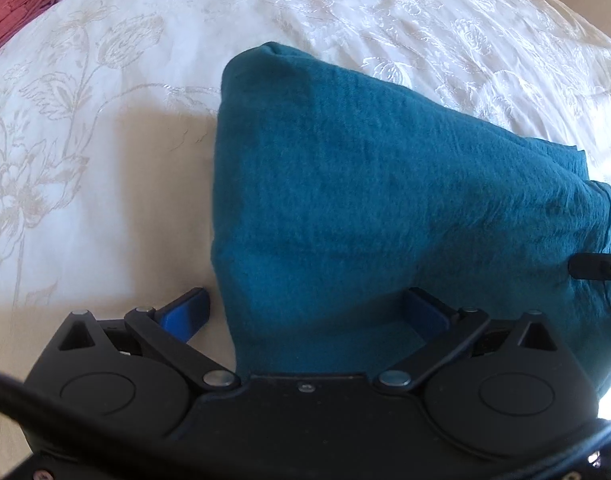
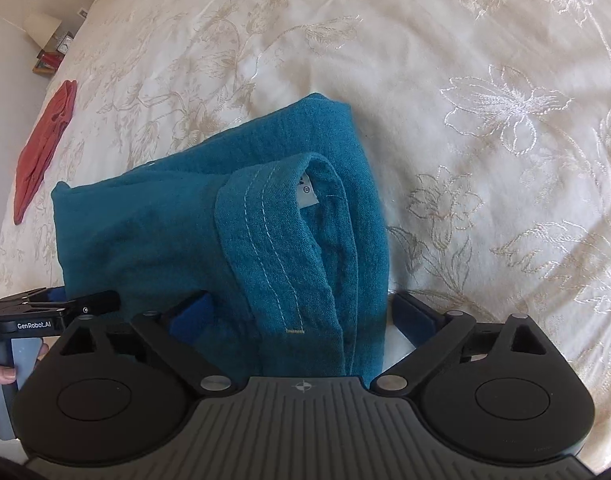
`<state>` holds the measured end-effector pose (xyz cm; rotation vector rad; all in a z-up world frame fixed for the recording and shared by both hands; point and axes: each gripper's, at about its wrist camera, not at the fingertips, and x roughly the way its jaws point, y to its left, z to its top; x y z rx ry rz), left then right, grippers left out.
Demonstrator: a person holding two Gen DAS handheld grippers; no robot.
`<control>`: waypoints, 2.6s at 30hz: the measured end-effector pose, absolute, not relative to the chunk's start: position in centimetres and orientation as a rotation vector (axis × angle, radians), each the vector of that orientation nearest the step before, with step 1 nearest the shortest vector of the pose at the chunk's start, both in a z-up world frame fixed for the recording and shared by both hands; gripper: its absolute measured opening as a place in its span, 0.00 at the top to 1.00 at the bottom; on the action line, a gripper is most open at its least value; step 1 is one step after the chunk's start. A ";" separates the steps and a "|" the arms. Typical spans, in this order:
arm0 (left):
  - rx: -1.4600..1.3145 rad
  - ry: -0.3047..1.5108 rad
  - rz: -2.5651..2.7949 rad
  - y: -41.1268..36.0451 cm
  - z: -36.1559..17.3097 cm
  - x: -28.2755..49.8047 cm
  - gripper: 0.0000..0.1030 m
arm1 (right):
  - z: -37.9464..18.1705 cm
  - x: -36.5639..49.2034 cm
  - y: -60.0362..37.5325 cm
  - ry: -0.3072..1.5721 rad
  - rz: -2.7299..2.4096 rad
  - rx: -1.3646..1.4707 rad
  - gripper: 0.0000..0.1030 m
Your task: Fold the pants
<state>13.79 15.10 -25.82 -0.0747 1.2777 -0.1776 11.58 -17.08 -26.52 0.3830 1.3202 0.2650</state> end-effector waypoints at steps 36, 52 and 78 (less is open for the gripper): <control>-0.137 1.030 -0.073 12.9 -14.7 14.0 0.89 | -13.9 15.0 -13.8 1.129 0.520 0.388 0.83; -0.128 1.050 0.019 12.7 -16.9 26.3 0.71 | -17.5 29.5 -14.3 1.128 0.411 0.330 0.77; -0.010 1.225 0.076 9.2 -20.5 21.5 0.45 | -19.9 24.3 -16.5 1.156 0.155 0.145 0.63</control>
